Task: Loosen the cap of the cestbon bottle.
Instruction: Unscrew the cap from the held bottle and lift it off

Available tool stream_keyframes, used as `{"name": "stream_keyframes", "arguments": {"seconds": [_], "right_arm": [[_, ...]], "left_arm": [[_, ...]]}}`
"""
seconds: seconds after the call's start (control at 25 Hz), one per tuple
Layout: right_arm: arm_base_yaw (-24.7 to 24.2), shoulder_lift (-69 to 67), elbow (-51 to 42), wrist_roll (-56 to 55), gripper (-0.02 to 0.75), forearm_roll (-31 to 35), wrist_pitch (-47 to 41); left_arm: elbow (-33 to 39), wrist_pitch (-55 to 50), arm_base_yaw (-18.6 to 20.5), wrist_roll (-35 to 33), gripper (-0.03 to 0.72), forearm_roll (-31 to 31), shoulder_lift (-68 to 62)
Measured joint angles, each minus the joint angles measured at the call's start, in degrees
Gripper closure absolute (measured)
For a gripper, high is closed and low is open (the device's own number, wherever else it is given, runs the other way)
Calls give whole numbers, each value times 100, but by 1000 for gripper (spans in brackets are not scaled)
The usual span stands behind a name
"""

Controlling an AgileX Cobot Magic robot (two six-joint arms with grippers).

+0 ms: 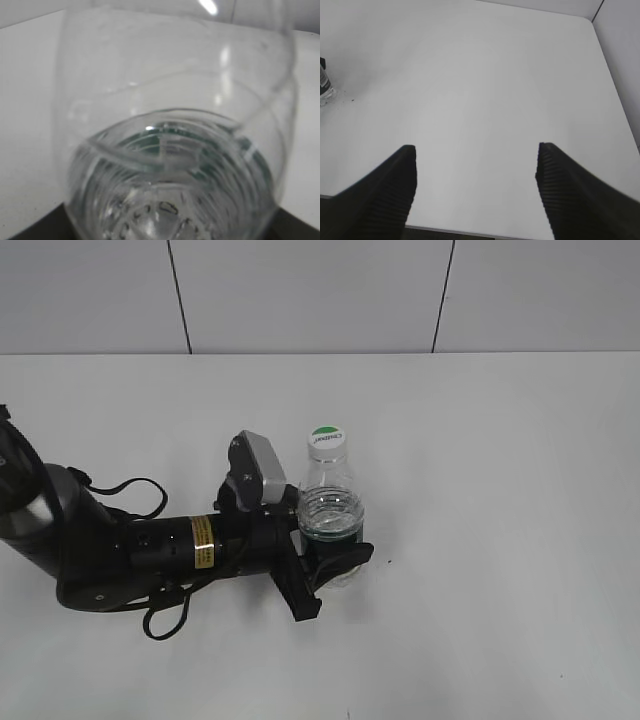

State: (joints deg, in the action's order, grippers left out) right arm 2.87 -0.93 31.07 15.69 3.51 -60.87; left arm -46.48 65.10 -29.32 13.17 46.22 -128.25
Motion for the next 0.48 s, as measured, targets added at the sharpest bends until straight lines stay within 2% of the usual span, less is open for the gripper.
{"name": "stream_keyframes", "arguments": {"seconds": [0.32, 0.48], "right_arm": [[0, -1802, 907, 172, 153, 87, 185], [0, -2917, 1549, 288, 149, 383, 281]], "left_arm": [[0, 0, 0, 0, 286, 0, 0], [0, 5, 0, 0, 286, 0, 0]]}}
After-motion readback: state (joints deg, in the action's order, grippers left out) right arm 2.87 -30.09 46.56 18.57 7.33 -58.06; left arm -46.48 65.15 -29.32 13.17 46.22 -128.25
